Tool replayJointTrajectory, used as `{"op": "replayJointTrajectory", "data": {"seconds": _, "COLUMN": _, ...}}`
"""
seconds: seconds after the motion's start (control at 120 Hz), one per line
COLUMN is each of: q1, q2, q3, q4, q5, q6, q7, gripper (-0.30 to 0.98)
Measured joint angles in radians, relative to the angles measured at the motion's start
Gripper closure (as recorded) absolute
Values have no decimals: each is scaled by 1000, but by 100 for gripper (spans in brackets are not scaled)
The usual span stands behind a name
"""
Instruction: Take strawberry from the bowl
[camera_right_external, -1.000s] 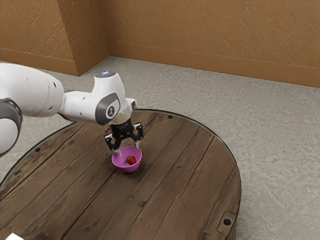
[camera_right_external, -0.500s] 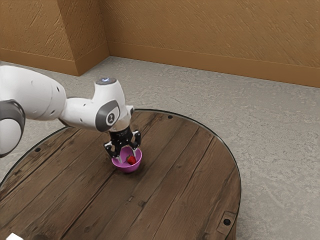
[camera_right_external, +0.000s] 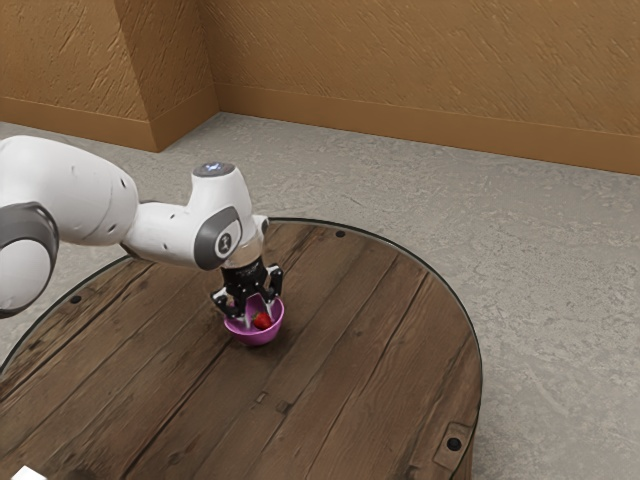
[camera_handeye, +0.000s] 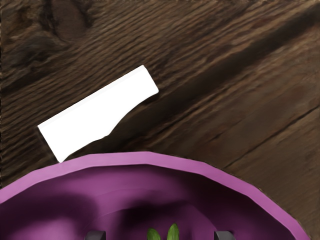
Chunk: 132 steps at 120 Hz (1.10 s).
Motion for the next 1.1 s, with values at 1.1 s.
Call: {"op": "replayJointTrajectory", "data": {"seconds": 1.1, "q1": -51, "q2": -151, "q3": -4, "q4": -3, "q5": 31, "q6": -117, "q7": -88, "gripper": 74}}
